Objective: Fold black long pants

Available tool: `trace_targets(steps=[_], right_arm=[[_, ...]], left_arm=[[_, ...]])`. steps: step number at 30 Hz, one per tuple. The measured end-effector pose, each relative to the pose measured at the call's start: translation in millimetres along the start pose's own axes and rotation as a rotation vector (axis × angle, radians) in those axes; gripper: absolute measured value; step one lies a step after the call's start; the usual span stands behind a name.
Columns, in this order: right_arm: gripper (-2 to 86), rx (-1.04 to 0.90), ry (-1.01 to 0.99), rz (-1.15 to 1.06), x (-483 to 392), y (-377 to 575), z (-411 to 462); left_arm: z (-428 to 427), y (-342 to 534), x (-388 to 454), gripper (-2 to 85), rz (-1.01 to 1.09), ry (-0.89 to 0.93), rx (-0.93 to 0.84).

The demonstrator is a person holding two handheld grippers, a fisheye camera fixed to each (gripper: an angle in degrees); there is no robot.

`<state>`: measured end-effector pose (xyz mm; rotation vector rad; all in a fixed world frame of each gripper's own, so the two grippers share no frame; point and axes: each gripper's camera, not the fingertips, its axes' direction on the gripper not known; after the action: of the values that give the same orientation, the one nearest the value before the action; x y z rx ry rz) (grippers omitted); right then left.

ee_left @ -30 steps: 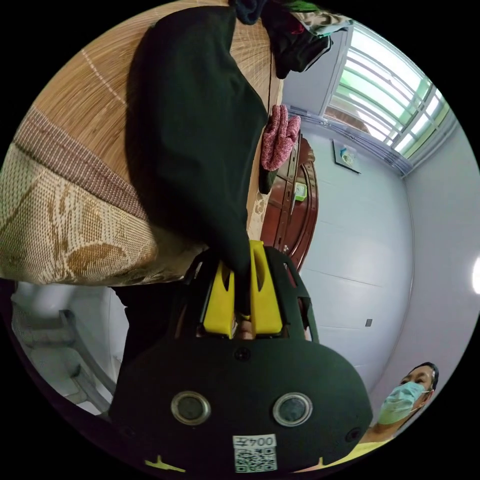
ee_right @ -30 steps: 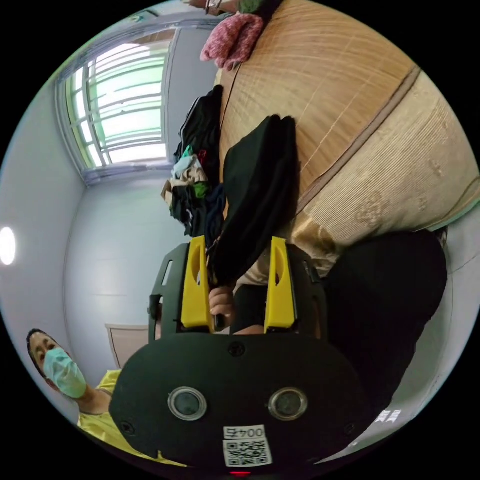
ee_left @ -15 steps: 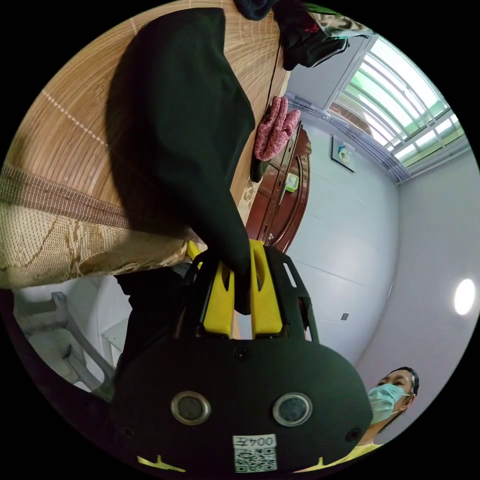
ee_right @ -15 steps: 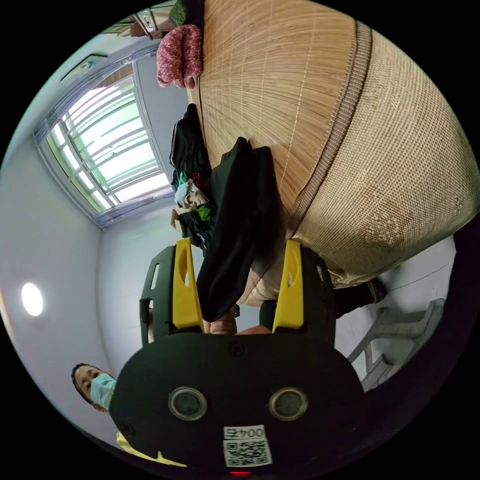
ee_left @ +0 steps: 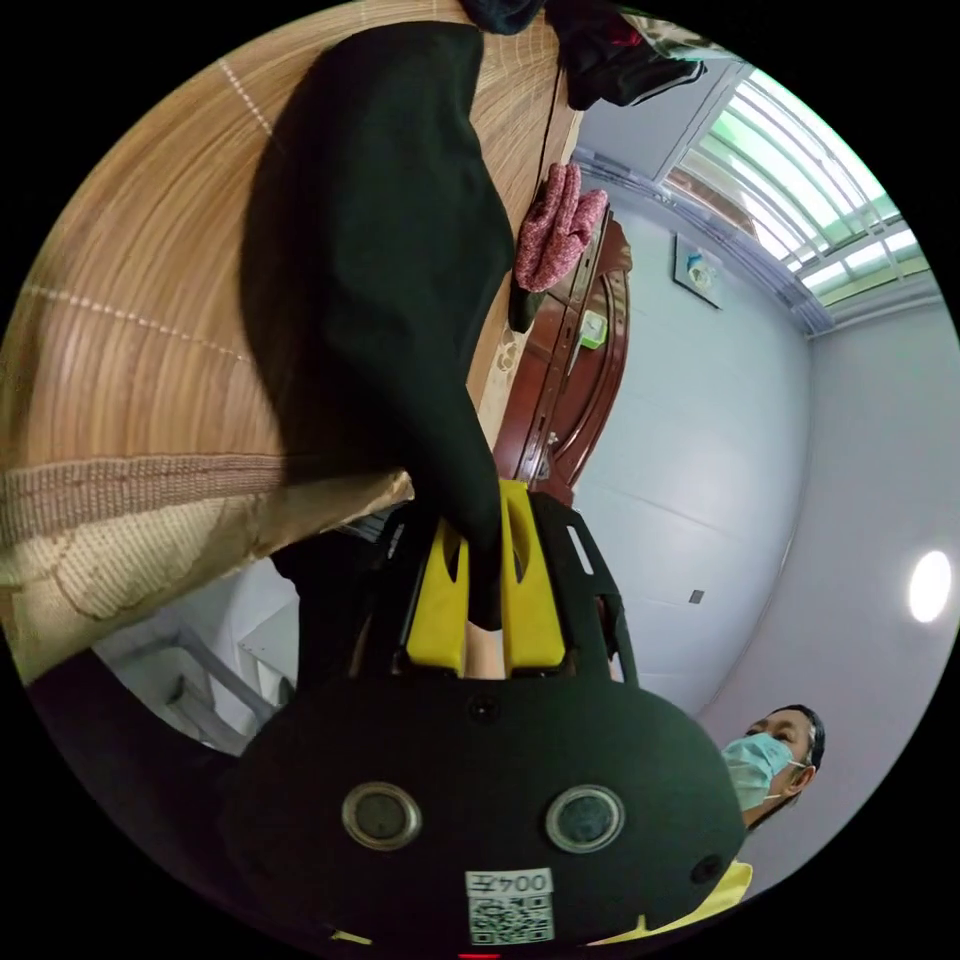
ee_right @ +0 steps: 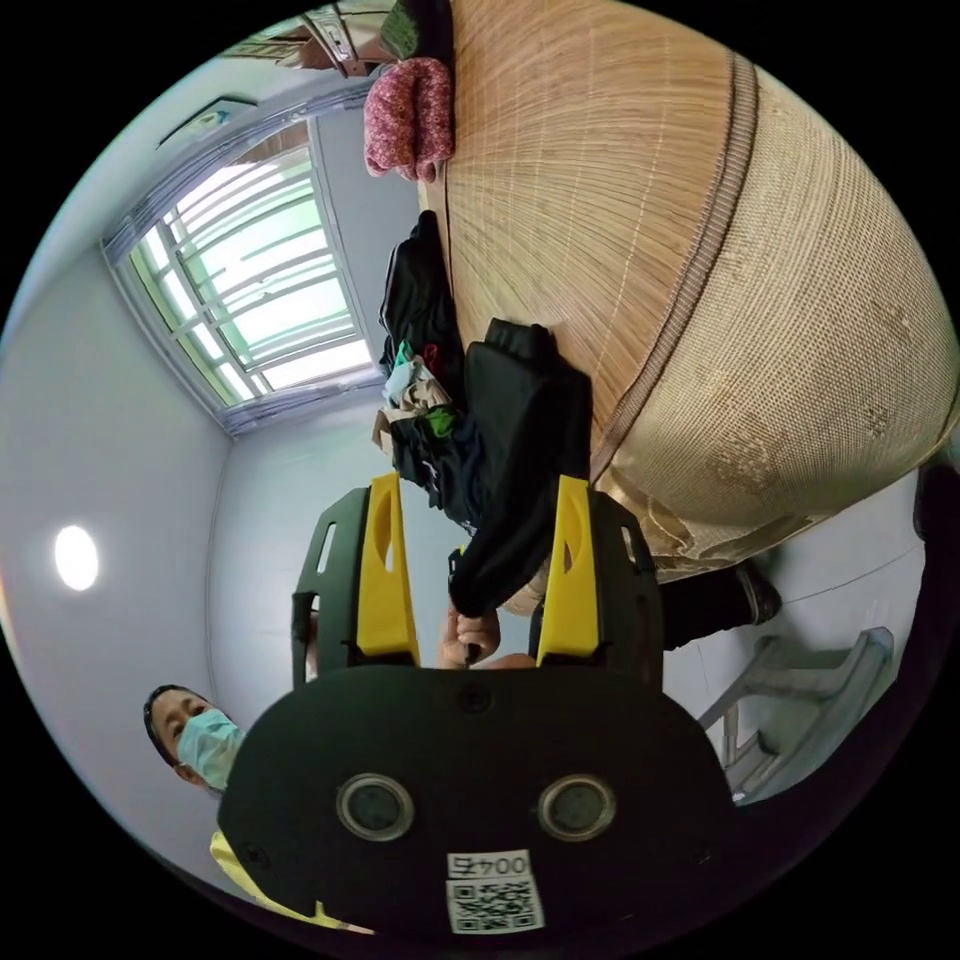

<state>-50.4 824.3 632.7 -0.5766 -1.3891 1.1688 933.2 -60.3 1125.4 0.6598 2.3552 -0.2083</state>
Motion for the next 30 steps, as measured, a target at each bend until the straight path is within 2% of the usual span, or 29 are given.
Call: trace_targets(steps=[6, 16, 24, 27, 30], right_arm=[[20.2, -0.073, 0.068, -0.132, -34.2, 6.3, 4.1], [18.6, -0.217, 0.209, -0.264, -76.1, -17.2, 14.0], [18.7, -0.475, 0.331, -0.47, -96.0, -126.6, 67.0], [18.9, -0.665, 0.375, -0.513, -101.3, -176.6, 105.9], [19.3, -0.847, 0.437, -0.521, -100.8, -210.7, 147.5]], left_arm=[[-8.1, -7.3, -6.6, 8.4, 0.117, -0.254, 0.041], [-47.0, -14.3, 25.4, 10.1, 0.195, -0.347, 0.257], [-54.0, -87.9, 68.3, 10.5, 0.273, -0.485, 0.171], [-38.5, -124.5, 75.5, 10.3, 0.302, -0.536, 0.029], [-34.7, -152.1, 79.1, 9.8, 0.282, -0.496, -0.009]])
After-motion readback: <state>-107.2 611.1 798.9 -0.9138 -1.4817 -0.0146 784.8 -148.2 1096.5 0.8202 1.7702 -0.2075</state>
